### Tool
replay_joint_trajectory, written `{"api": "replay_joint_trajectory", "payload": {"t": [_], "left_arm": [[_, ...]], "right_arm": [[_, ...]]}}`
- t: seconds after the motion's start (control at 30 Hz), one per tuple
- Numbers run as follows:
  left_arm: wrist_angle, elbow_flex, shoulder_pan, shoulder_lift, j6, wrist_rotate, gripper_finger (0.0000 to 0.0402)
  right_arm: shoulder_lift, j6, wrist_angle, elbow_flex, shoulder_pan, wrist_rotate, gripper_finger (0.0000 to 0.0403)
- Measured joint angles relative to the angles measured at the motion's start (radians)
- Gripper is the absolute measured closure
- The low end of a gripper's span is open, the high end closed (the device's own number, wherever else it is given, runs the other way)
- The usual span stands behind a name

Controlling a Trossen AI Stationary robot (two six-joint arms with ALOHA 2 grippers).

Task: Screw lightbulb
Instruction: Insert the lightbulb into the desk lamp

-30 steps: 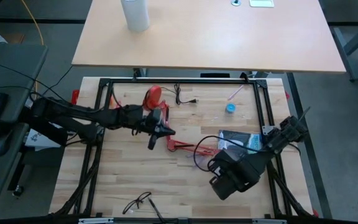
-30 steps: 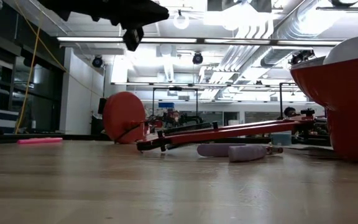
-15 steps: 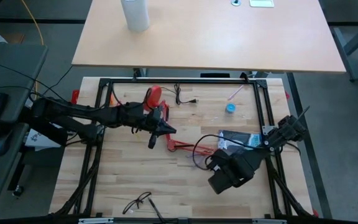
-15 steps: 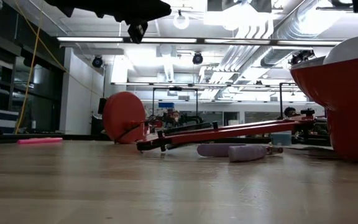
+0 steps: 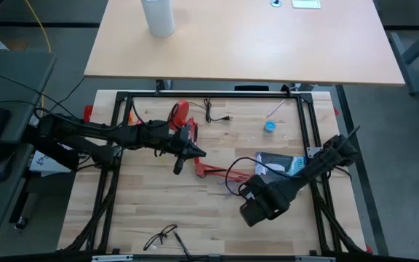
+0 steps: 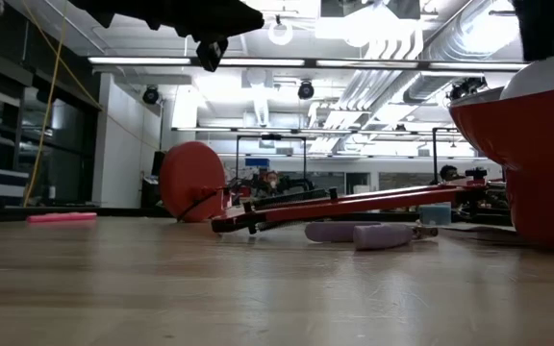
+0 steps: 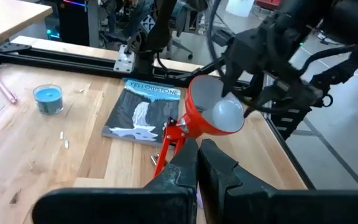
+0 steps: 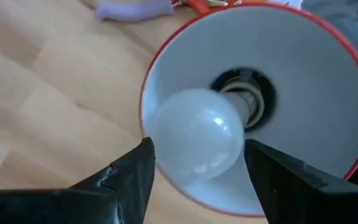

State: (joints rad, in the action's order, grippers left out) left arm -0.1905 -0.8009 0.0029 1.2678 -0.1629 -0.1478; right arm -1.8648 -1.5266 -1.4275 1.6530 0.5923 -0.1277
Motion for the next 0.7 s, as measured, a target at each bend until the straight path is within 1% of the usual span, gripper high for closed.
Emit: {"api": "replay_joint_trajectory", "payload": {"t": [0.2,0.5,0.7], "left_arm": [[0.030,0.000,-0.004,0.000,-0.001,0.000,0.0401],[0.036,0.000,-0.005,0.000,0.000,0.009,0.0401],[0.037,0.000,-0.005,0.000,0.000,0.009,0.0401]], "right_arm": [[-0.005,0.063,-0.009,-0.001,-0.012,0.002,0.0162],[-0.007,0.088,-0.069,-0.001,-0.012,0.027,0.0162],[-0.040,0.121,-0.066,-0.001,-0.017,0.048,0.0162]]}}
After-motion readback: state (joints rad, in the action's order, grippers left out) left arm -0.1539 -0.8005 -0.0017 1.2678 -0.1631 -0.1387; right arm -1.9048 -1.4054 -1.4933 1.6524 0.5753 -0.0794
